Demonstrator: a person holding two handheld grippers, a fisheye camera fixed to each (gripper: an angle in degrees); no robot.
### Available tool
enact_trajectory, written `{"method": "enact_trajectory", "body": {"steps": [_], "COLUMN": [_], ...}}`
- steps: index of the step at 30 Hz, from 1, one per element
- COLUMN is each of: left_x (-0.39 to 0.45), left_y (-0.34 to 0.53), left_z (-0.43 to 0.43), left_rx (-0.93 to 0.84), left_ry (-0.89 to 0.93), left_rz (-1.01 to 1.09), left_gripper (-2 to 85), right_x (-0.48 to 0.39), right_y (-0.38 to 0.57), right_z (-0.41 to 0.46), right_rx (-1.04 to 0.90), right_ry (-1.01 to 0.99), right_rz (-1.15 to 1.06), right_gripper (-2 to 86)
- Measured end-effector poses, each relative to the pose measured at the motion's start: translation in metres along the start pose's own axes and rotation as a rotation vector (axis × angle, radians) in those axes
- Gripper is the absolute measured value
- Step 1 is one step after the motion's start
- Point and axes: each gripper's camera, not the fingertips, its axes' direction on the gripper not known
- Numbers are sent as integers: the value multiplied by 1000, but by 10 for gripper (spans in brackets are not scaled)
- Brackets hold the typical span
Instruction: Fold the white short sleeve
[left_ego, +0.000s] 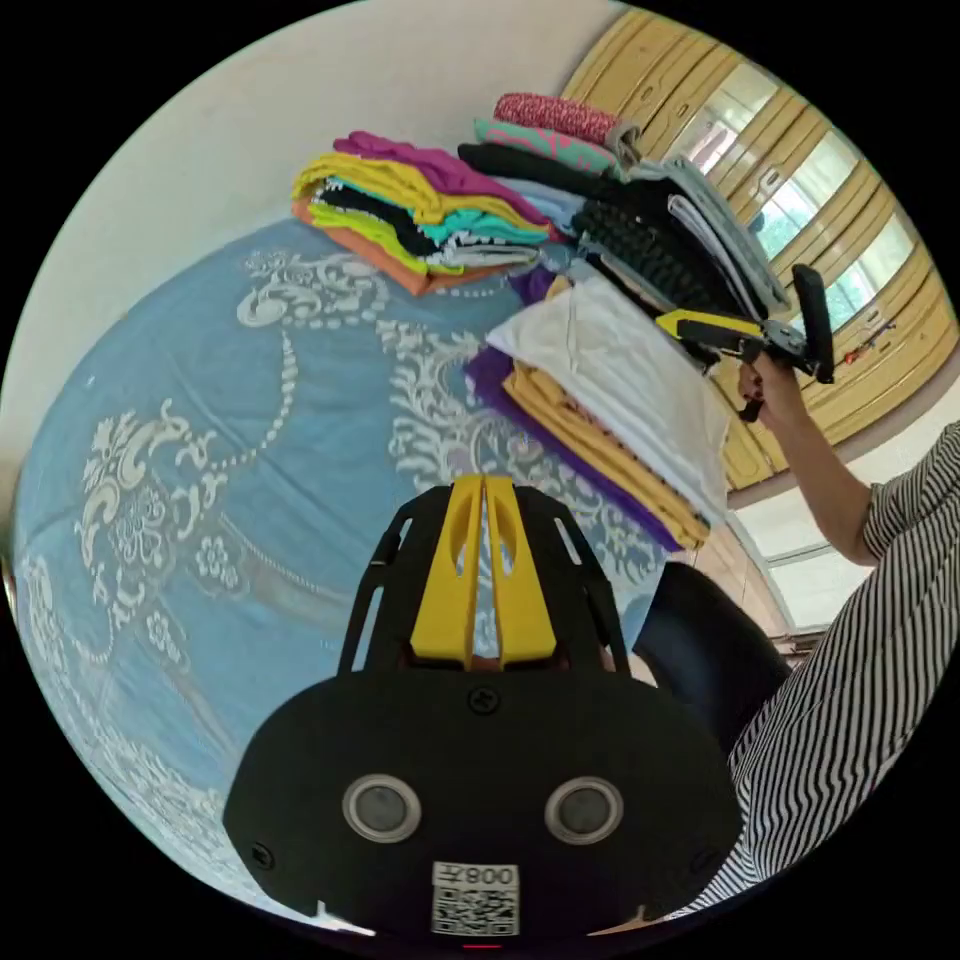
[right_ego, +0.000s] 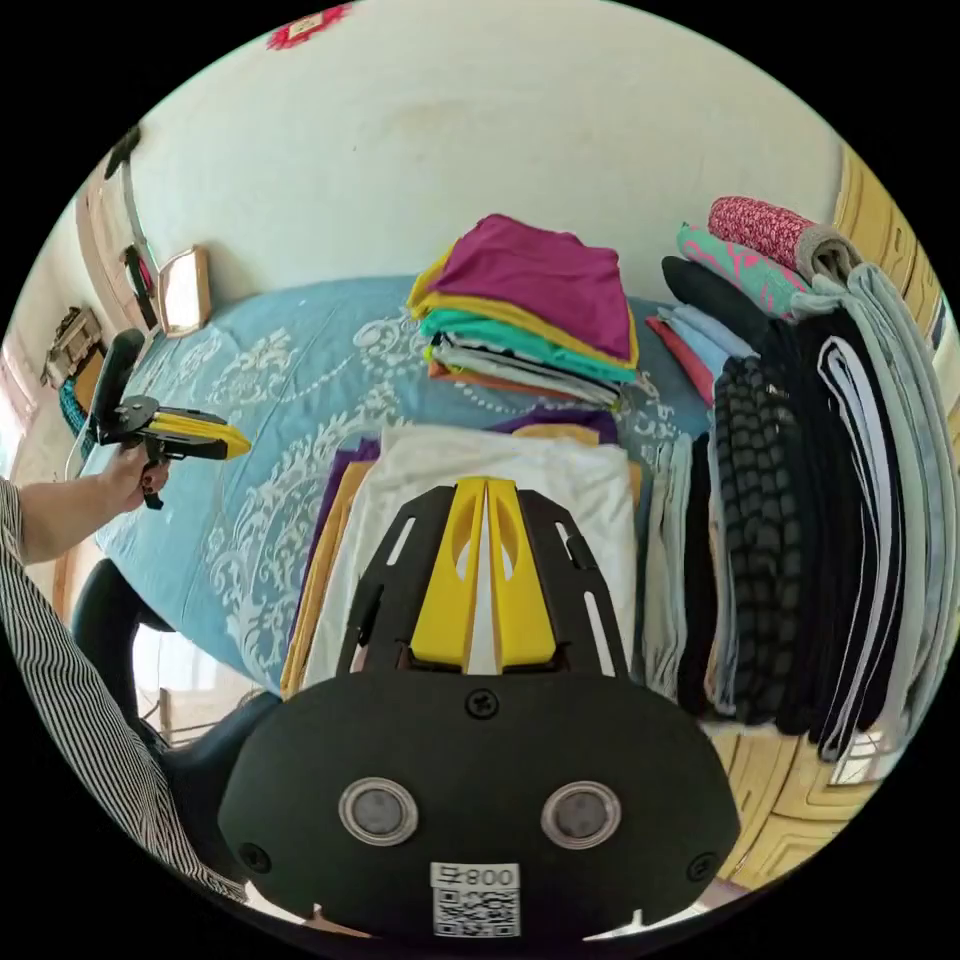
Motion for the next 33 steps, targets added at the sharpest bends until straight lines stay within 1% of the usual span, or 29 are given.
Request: {"method": "enact_trajectory", "body": {"steps": [2, 4, 5, 6, 8, 11, 13, 15, 16, 18, 20, 22, 25, 27, 33], "left_x": [23, 38, 46, 48, 44, 39, 39, 45, 51, 61, 71, 74, 73, 75, 84], "left_y": [37, 53, 59, 60, 61, 68, 72, 74, 76, 81, 91, 97, 103, 107, 117], "left_z": [20, 37, 36, 36, 35, 34, 34, 33, 33, 32, 30, 29, 28, 27, 26], "left_rx": [-140, -187, -142, -144, -165, -157, -154, -159, -160, -147, -108, -91, -84, -77, -62], "left_ry": [-83, -148, -180, -182, -118, -35, -6, -18, -43, -84, -121, -121, -91, -85, -107], "left_rz": [-8, -16, -14, -24, -100, -123, -127, -109, -88, -67, -64, -78, -109, -108, -84], "left_gripper": [2, 2, 3, 3, 3, 3, 3, 3, 3, 3, 3, 3, 3, 3, 3], "right_x": [-22, -40, -43, -46, -46, -42, -34, -30, -29, -31, -33, -36, -37, -35, -23], "right_y": [34, 64, 68, 76, 83, 87, 90, 90, 91, 86, 76, 56, 34, 24, 9], "right_z": [-4, 1, 5, 8, 2, -12, -31, -54, -72, -95, -104, -101, -94, -97, -105], "right_rx": [-69, -167, -192, -204, -155, -172, -198, -182, -127, -56, -27, -42, -80, -68, -117], "right_ry": [-1, 15, 18, 29, 34, 5, -48, -87, -99, -84, -61, -75, -122, -140, -75], "right_rz": [16, 40, 48, 79, 126, 151, 197, 219, 237, 230, 229, 208, 204, 216, 268], "right_gripper": [17, 19, 18, 18, 16, 13, 9, 9, 11, 17, 31, 60, 72, 78, 84]}}
